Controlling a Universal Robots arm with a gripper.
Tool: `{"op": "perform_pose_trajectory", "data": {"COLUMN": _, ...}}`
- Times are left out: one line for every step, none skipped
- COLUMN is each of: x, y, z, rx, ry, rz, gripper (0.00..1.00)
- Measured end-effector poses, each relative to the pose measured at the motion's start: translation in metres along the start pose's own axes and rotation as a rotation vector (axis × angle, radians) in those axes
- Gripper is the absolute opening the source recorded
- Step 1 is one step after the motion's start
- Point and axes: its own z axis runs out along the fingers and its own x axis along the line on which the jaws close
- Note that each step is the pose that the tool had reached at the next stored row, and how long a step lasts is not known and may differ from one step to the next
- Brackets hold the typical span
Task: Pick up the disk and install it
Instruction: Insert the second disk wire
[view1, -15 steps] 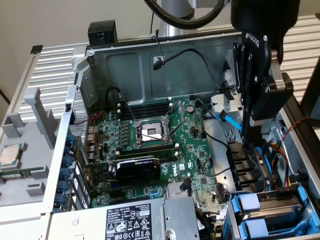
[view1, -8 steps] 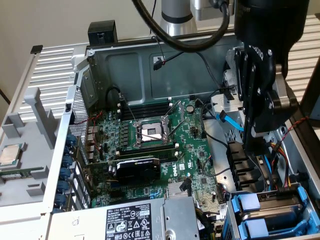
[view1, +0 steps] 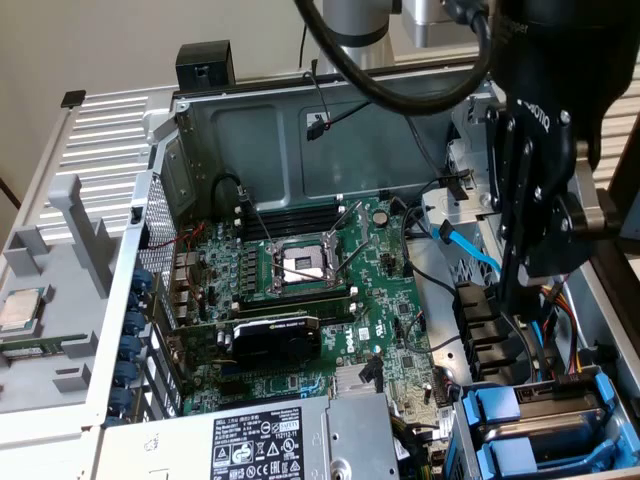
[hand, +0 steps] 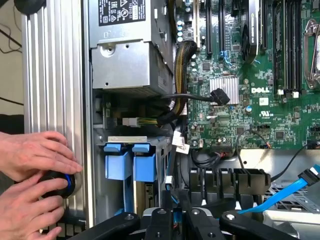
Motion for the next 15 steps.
{"op": "perform_pose_trajectory", "data": {"x": 0.001, "y": -0.0010, "z": 0.0003, "rx": -0.0044, "ry": 0.0001, "rz": -0.001, "gripper": 0.16}}
{"op": "perform_pose_trajectory", "data": {"x": 0.003, "y": -0.0016, "z": 0.0010, "rx": -0.0077, "ry": -0.0007, "rz": -0.002, "gripper": 0.16}}
{"op": "perform_pose_trajectory", "data": {"x": 0.006, "y": -0.0019, "z": 0.0018, "rx": -0.0096, "ry": -0.0023, "rz": -0.002, "gripper": 0.16}}
{"op": "perform_pose_trajectory", "data": {"x": 0.007, "y": -0.0019, "z": 0.0026, "rx": -0.0103, "ry": -0.0029, "rz": -0.002, "gripper": 0.16}}
{"op": "perform_pose_trajectory", "data": {"x": 0.009, "y": -0.0020, "z": 0.0032, "rx": -0.0104, "ry": -0.0031, "rz": -0.002, "gripper": 0.16}}
{"op": "perform_pose_trajectory", "data": {"x": 0.011, "y": -0.0023, "z": 0.0040, "rx": -0.0119, "ry": -0.0033, "rz": -0.002, "gripper": 0.16}}
{"op": "perform_pose_trajectory", "data": {"x": 0.014, "y": -0.0026, "z": 0.0052, "rx": -0.0136, "ry": -0.0042, "rz": -0.003, "gripper": 0.16}}
{"op": "perform_pose_trajectory", "data": {"x": 0.016, "y": -0.0030, "z": 0.0065, "rx": -0.0140, "ry": -0.0052, "rz": -0.003, "gripper": 0.16}}
{"op": "perform_pose_trajectory", "data": {"x": 0.018, "y": -0.0033, "z": 0.0081, "rx": -0.0144, "ry": -0.0066, "rz": -0.003, "gripper": 0.16}}
{"op": "perform_pose_trajectory", "data": {"x": 0.019, "y": -0.0036, "z": 0.0093, "rx": -0.0144, "ry": -0.0077, "rz": -0.003, "gripper": 0.16}}
{"op": "perform_pose_trajectory", "data": {"x": 0.019, "y": -0.0037, "z": 0.0101, "rx": -0.0145, "ry": -0.0079, "rz": -0.003, "gripper": 0.16}}
{"op": "perform_pose_trajectory", "data": {"x": 0.020, "y": -0.0043, "z": 0.0112, "rx": -0.0147, "ry": -0.0085, "rz": -0.003, "gripper": 0.16}}
{"op": "perform_pose_trajectory", "data": {"x": 0.020, "y": -0.0055, "z": 0.0120, "rx": -0.0150, "ry": -0.0089, "rz": -0.003, "gripper": 0.16}}
{"op": "perform_pose_trajectory", "data": {"x": 0.020, "y": -0.0069, "z": 0.0127, "rx": -0.0153, "ry": -0.0093, "rz": -0.003, "gripper": 0.16}}
{"op": "perform_pose_trajectory", "data": {"x": 0.020, "y": -0.0080, "z": 0.0130, "rx": -0.0161, "ry": -0.0096, "rz": -0.003, "gripper": 0.16}}
